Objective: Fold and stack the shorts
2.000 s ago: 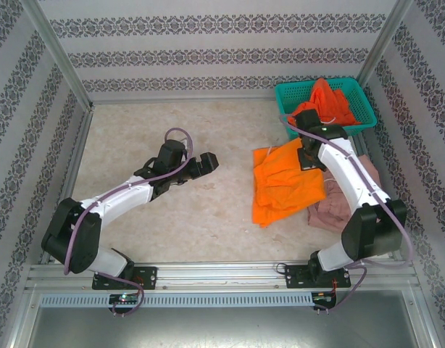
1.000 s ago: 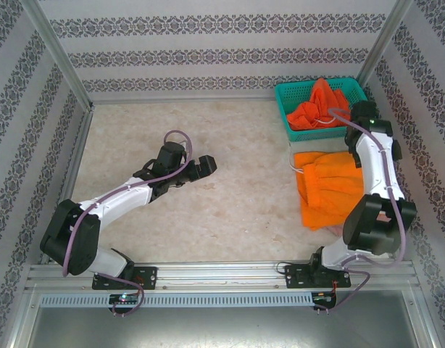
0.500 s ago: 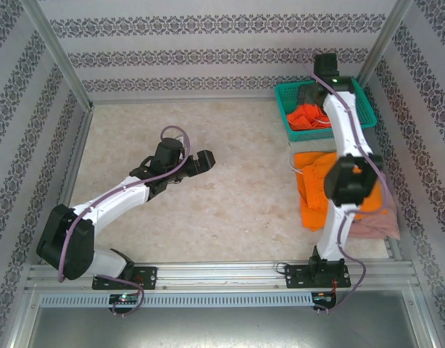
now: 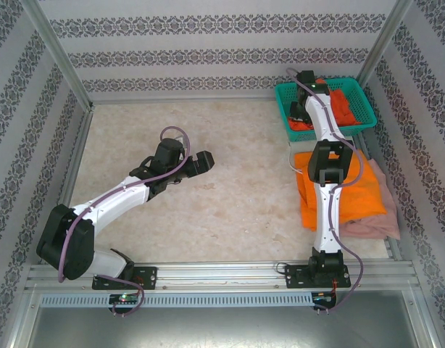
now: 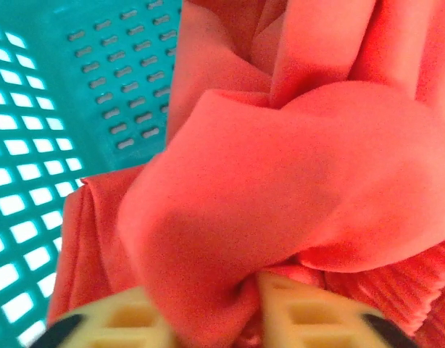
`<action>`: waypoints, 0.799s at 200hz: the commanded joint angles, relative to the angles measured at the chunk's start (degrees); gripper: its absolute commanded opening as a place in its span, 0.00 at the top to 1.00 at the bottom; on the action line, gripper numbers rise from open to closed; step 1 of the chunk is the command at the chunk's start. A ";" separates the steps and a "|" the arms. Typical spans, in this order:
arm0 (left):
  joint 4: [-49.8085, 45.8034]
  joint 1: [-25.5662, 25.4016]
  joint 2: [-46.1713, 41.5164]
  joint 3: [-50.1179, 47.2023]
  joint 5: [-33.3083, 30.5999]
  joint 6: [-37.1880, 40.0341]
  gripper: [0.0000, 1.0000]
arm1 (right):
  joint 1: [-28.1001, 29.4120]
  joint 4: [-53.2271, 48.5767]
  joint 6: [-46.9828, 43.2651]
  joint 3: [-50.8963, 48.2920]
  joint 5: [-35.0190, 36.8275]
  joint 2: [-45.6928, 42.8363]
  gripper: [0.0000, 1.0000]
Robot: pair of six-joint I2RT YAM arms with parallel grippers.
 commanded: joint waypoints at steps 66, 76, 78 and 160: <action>2.61 0.90 -2.00 -1.85 -0.41 -0.20 0.00 | 2.98 11.34 8.38 -15.95 -4.82 -29.66 1.00; 2.66 1.01 -2.17 -1.89 -0.27 -0.09 0.00 | 4.50 14.09 8.33 -18.25 -4.49 -33.57 1.00; 2.71 1.00 -2.20 -1.89 -0.28 -0.16 0.00 | 4.72 14.64 8.22 -18.56 -4.56 -34.27 1.00; 1.89 4.26 -8.59 -2.56 -1.93 1.87 0.00 | 25.17 21.81 -5.84 -12.87 -18.96 -43.16 1.00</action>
